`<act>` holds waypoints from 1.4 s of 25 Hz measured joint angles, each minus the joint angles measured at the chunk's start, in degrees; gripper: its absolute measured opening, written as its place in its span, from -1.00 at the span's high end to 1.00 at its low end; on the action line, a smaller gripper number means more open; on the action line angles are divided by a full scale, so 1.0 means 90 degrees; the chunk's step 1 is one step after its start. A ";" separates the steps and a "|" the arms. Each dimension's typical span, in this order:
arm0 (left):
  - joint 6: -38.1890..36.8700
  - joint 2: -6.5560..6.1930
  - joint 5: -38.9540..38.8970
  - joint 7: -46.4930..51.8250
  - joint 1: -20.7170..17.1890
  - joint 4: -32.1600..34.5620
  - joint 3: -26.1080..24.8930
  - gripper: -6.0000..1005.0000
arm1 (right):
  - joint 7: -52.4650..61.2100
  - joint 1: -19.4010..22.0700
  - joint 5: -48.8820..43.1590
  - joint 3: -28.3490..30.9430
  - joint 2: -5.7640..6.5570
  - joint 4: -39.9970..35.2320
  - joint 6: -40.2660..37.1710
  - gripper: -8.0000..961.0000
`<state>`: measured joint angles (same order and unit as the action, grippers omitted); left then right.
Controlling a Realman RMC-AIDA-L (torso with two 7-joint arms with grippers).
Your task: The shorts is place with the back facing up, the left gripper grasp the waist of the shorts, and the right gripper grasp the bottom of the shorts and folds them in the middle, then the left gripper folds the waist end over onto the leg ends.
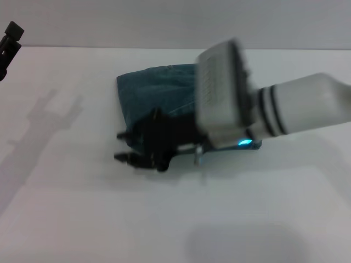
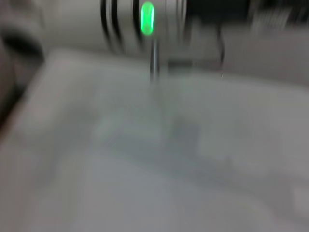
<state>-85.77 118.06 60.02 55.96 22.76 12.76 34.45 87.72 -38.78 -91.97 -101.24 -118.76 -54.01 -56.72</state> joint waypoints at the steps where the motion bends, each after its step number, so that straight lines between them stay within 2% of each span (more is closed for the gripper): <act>1: 0.0001 -0.0001 0.0001 -0.0004 0.0000 0.0000 0.0000 -0.63 | -0.0170 0.0095 0.0282 0.0265 0.0006 0.0008 -0.0231 0.27; 5: 0.0029 -0.0003 0.0000 -0.0022 0.0000 -0.0002 -0.0029 -0.63 | -0.1147 0.0552 0.1491 0.1600 0.0024 0.0376 -0.1227 0.27; 6: 0.0048 -0.0003 0.0001 -0.0044 0.0000 -0.0005 -0.0051 -0.63 | -0.1701 0.0745 0.1973 0.2270 0.0027 0.0717 -0.1653 0.27; 7: 0.0062 -0.0004 0.0000 -0.0058 0.0000 -0.0006 -0.0064 -0.63 | -0.1701 0.0745 0.1973 0.2270 0.0027 0.0717 -0.1653 0.26; 11: 0.0162 0.0010 0.0000 -0.0294 0.0044 -0.0037 -0.0080 -0.63 | -0.2713 0.1062 0.2719 0.3614 0.0033 0.1535 -0.2238 0.26; 14: 0.0246 0.0023 -0.0011 -0.0659 0.0100 -0.0216 -0.0151 -0.63 | -0.3504 0.1192 0.3329 0.4323 0.0083 0.2170 -0.2372 0.25; 18: 0.0265 0.0037 -0.0169 -0.1340 0.0210 -0.0643 -0.0338 -0.63 | -0.5132 0.1297 0.4673 0.4876 0.0195 0.3094 -0.2362 0.25; 24: 0.0186 0.0058 -0.0328 -0.2040 0.0271 -0.1024 -0.0529 -0.63 | -0.6534 0.1344 0.5860 0.5287 0.0206 0.3901 -0.2355 0.24; 26: 0.0182 0.0059 -0.0332 -0.2268 0.0273 -0.1165 -0.0719 -0.63 | -0.7032 0.1324 0.6268 0.5383 0.0170 0.4126 -0.2324 0.24; 30: 0.0174 0.0059 -0.0335 -0.2686 0.0253 -0.1368 -0.1285 -0.63 | -0.8303 0.1141 0.7091 0.5723 0.0007 0.4721 -0.2321 0.23; 35: 0.0167 0.0060 -0.0337 -0.2907 0.0161 -0.1583 -0.1988 -0.63 | -0.9191 0.0820 0.7439 0.5947 -0.0063 0.5440 -0.2289 0.22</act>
<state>-84.26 118.59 56.99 29.80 24.22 -1.49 16.56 5.00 -31.39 -25.02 -47.72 -119.32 -5.05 -77.33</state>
